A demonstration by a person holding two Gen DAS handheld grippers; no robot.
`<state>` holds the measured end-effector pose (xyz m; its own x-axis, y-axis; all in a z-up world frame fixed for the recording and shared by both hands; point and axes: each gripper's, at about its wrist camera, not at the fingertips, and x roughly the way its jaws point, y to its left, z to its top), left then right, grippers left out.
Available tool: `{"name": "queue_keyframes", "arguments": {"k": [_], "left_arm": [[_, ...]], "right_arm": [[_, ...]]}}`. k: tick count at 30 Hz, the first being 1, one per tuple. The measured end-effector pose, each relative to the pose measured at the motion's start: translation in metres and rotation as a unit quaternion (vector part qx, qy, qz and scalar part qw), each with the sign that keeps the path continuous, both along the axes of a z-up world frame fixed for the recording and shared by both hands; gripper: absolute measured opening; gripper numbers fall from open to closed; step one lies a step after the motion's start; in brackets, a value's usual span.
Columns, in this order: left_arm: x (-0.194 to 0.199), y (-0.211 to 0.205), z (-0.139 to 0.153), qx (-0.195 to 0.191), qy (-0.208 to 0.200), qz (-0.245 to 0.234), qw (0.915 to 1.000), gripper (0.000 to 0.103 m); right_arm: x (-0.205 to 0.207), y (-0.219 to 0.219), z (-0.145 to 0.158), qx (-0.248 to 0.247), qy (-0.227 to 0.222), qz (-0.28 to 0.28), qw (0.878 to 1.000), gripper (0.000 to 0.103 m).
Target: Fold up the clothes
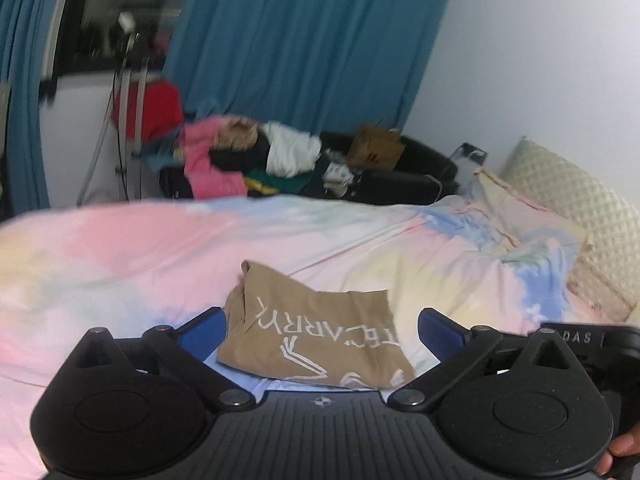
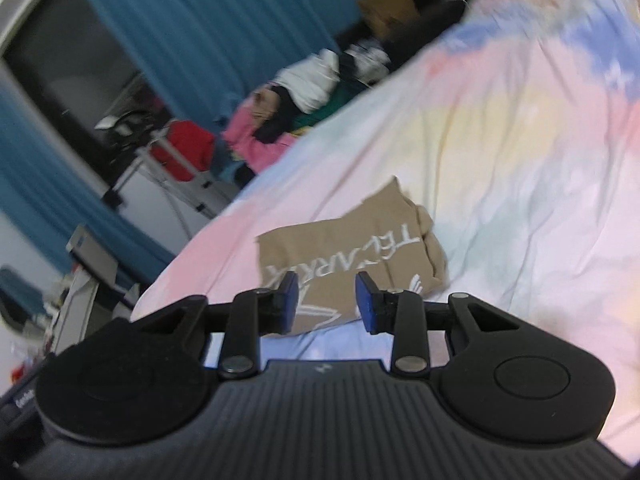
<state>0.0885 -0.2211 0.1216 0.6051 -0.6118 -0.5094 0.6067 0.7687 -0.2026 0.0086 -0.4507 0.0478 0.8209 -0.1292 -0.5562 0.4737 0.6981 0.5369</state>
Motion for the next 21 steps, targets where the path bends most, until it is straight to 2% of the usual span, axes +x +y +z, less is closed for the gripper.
{"name": "queue_keyframes", "arguments": {"k": [2, 3, 6, 10, 14, 19, 21], "left_arm": [[-0.029, 0.009, 0.013, 0.008, -0.025, -0.002, 0.9997, 0.103], [-0.044, 0.014, 0.019, 0.013, -0.037, -0.003, 0.9992, 0.103], [-0.084, 0.03, 0.031, 0.015, -0.071, -0.008, 0.9973, 0.103], [-0.131, 0.056, 0.023, -0.004, -0.112, -0.008, 0.9937, 0.103], [-0.163, 0.074, 0.007, -0.01, -0.133, 0.009, 0.9911, 0.103], [-0.175, 0.089, -0.02, -0.019, -0.142, 0.02, 0.9895, 0.103], [-0.176, 0.092, -0.031, -0.009, -0.143, 0.026, 0.9894, 0.103]], "right_arm": [[-0.019, 0.016, 0.015, -0.026, -0.013, 0.016, 0.999, 0.081], [-0.028, 0.024, 0.021, -0.042, -0.023, 0.023, 0.999, 0.085], [-0.054, 0.047, 0.035, -0.087, -0.049, 0.046, 0.994, 0.087], [-0.083, 0.075, 0.037, -0.131, -0.079, 0.061, 0.986, 0.087], [-0.103, 0.095, 0.023, -0.172, -0.101, 0.061, 0.978, 0.087], [-0.12, 0.11, -0.005, -0.211, -0.118, 0.052, 0.969, 0.087], [-0.124, 0.117, -0.015, -0.236, -0.119, 0.051, 0.963, 0.087]]}}
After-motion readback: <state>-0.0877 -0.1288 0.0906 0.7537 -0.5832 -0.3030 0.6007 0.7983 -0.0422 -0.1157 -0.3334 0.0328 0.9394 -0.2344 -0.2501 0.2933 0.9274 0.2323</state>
